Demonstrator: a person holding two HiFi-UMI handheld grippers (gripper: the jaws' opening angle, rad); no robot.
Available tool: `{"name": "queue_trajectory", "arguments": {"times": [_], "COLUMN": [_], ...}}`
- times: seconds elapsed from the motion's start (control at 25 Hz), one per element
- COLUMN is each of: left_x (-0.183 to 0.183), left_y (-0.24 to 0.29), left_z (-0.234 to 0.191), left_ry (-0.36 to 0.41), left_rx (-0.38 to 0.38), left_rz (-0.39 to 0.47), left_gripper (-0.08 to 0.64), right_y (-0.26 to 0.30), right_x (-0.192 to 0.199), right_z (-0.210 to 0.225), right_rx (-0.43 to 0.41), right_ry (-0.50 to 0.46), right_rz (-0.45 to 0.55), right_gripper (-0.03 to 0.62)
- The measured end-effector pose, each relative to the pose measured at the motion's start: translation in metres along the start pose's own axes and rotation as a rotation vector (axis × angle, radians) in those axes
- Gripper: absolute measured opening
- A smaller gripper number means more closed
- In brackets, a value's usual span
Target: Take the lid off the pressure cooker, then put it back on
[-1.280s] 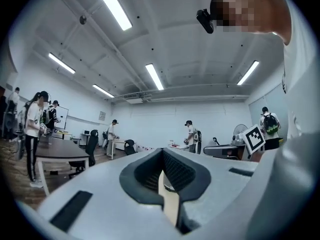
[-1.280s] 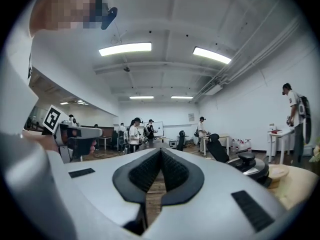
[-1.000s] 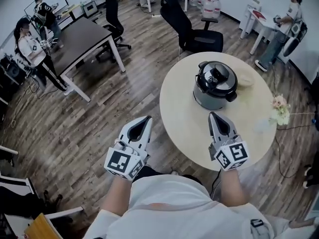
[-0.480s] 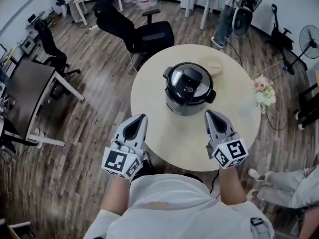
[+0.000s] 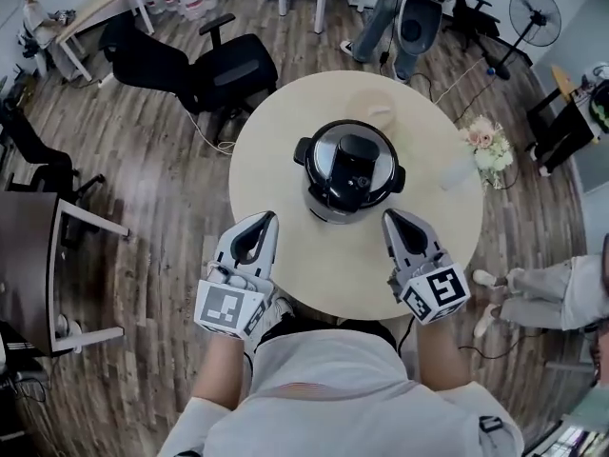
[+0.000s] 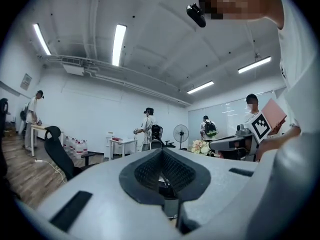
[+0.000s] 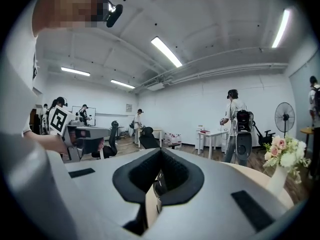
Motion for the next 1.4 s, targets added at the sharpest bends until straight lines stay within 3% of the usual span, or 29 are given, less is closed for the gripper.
{"name": "queue_trajectory", "arguments": {"times": [0.36,0.56,0.76,1.28,1.4], "left_x": [-0.014,-0.013,-0.012,-0.018,-0.017], "left_y": [0.053,0.078,0.091,0.098,0.099], "left_z": [0.042,0.074,0.08,0.054,0.052], "left_ry": [0.006,0.016,0.028,0.032,0.016], "left_rx": [0.08,0.053,0.02,0.087,0.119], "left_rz": [-0.027,-0.044,-0.031,-0.016,-0.026], "left_gripper": [0.005,0.005,0.005,0.008,0.104], "right_y": [-0.041,-0.063,-0.063,-0.06,-0.058], "right_x": [-0.002,0.01,0.018,0.003,0.0], "right_z": [0.055,0.09,0.113,0.103,0.101], "right_rx": [0.093,0.082,0.087,0.201,0.2], "right_ry": [0.049,0.074,0.067,0.07,0.071], "right_rz": [0.047,0.06,0.075,0.102,0.114], "right_gripper": [0.002,0.002,0.002,0.002,0.006]}}
Point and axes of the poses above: the fingertips, and each gripper's own axes: y forward along the fingers, z to its right, x out of its underside, the point moved 9 cm from there along -y, backward along the fingers, and after that the axes turned 3 degrees about -y, right-handed, at the moved point
